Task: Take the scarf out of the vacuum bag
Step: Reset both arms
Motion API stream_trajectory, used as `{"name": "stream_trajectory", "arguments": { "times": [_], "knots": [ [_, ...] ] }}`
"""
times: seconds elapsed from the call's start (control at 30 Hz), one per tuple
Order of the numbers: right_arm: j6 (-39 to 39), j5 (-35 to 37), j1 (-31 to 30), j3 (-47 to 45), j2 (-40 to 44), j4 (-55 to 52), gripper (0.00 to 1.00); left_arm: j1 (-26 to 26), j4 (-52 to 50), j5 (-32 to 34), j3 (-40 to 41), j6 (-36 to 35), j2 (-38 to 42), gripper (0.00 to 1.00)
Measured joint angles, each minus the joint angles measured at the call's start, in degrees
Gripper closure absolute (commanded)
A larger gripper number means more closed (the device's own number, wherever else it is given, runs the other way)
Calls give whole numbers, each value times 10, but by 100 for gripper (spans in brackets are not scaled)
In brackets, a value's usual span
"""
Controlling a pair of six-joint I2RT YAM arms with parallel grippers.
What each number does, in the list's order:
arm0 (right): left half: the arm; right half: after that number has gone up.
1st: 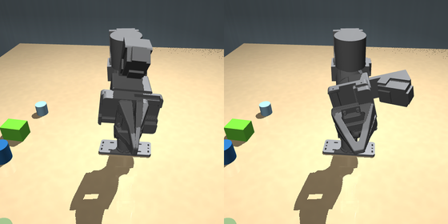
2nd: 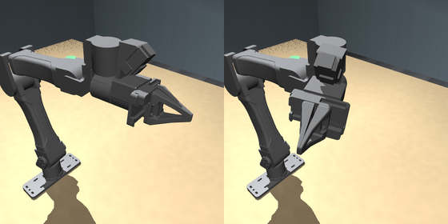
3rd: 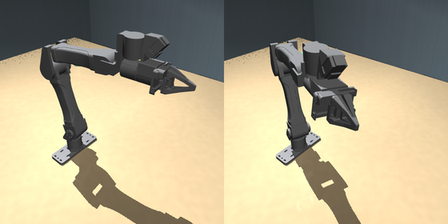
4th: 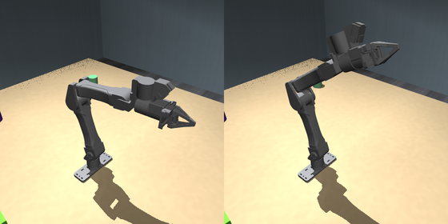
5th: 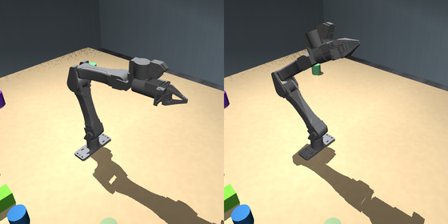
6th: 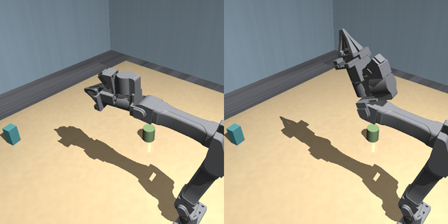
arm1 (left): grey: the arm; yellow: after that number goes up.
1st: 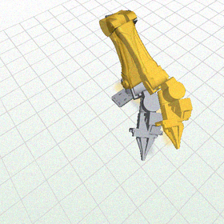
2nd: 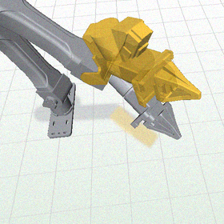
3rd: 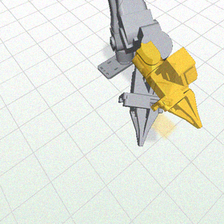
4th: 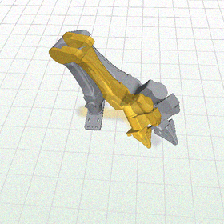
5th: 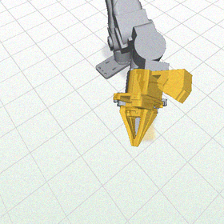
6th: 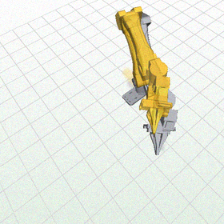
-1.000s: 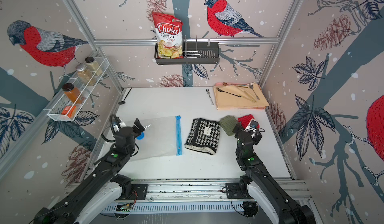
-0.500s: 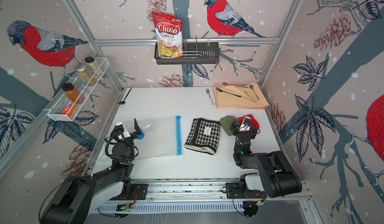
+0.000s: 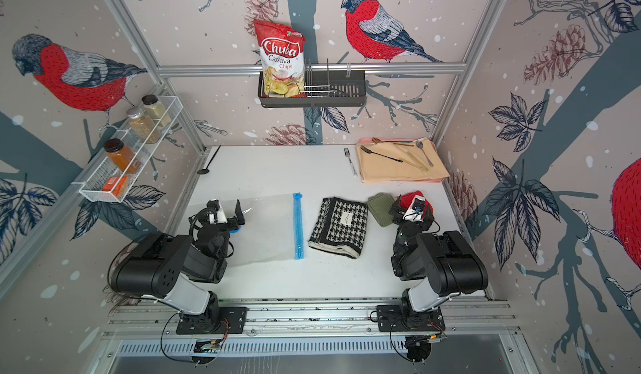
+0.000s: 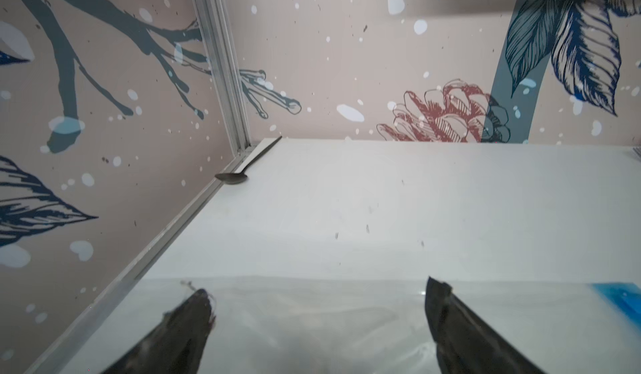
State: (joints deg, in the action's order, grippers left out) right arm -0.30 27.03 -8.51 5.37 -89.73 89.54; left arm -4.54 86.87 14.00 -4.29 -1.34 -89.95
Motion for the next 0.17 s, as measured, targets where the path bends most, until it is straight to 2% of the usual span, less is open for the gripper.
{"name": "stream_trajectory", "arguments": {
  "times": [0.17],
  "knots": [
    [-4,-4,5,12,1,-13,0,0,25,26,31,9,-18,2]
  ]
}}
